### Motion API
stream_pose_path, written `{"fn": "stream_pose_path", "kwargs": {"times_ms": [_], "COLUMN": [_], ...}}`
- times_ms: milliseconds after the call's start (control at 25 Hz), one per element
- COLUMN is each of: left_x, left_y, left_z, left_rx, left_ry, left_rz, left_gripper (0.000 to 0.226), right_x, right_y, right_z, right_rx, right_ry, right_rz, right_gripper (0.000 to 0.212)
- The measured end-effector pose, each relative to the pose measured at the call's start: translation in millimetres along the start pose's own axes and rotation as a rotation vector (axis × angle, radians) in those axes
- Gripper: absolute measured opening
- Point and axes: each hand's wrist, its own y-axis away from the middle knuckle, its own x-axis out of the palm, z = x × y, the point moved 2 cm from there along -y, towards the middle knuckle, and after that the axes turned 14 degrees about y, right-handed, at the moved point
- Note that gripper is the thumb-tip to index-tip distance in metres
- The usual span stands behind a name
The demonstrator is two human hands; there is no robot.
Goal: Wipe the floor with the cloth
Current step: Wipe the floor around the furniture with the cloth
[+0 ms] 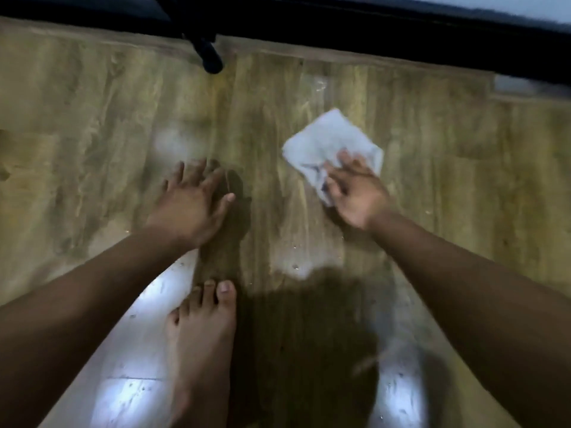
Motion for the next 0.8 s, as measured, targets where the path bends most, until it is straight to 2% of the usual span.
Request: {"fn": "stream_pose_path", "kwargs": {"times_ms": [80, 200, 280, 320, 360, 440, 560, 640, 720, 800], "left_x": [2.0, 14.9, 20.4, 21.2, 19.9, 19.7, 22.4, 25.2, 26.1, 23.8], "left_y": [-11.8, -23.6, -27.8, -29.3, -30.3, -31.3, -27.7, -26.7, -30.1, -29.4], "left_z": [-15.3, -35.4, -37.5, -37.8, -37.0, -34.7, -29.1, -28.7, -30.5, -28.2], "left_rx": [0.038, 0.087, 0.073, 0.068, 0.060, 0.058, 0.083, 0.191, 0.296, 0.248], "left_ry": [-0.040, -0.110, -0.154, -0.155, -0.139, -0.117, -0.155, -0.233, -0.278, -0.216], "left_rz": [0.069, 0.152, 0.178, 0.181, 0.180, 0.181, 0.158, 0.152, 0.144, 0.118], "left_gripper": [0.067, 0.067, 0.069, 0.072, 0.076, 0.084, 0.084, 0.087, 0.087, 0.082], "right_x": [-1.1, -8.1, -6.1, -5.8, -6.4, -7.2, 0.8, 0.8, -1.9, -1.9], "right_y": [33.1, 89.9, 100.2, 92.5, 77.2, 42.7, 15.8, 20.2, 17.3, 21.0], "right_z": [-94.0, -203.3, -224.6, -215.9, -195.7, -131.8, 25.4, 99.5, 79.8, 11.8], "right_rx": [0.217, 0.634, 0.857, 0.922, 0.914, 0.733, 0.271, -0.045, -0.167, -0.079], "right_ry": [-0.037, -0.042, -0.091, -0.110, -0.115, -0.119, -0.064, -0.099, -0.098, -0.049], "right_rz": [-0.013, -0.023, -0.035, -0.043, -0.052, -0.051, -0.091, -0.022, 0.027, 0.003], "right_gripper": [0.052, 0.074, 0.076, 0.069, 0.060, 0.052, 0.057, 0.052, 0.049, 0.048]}}
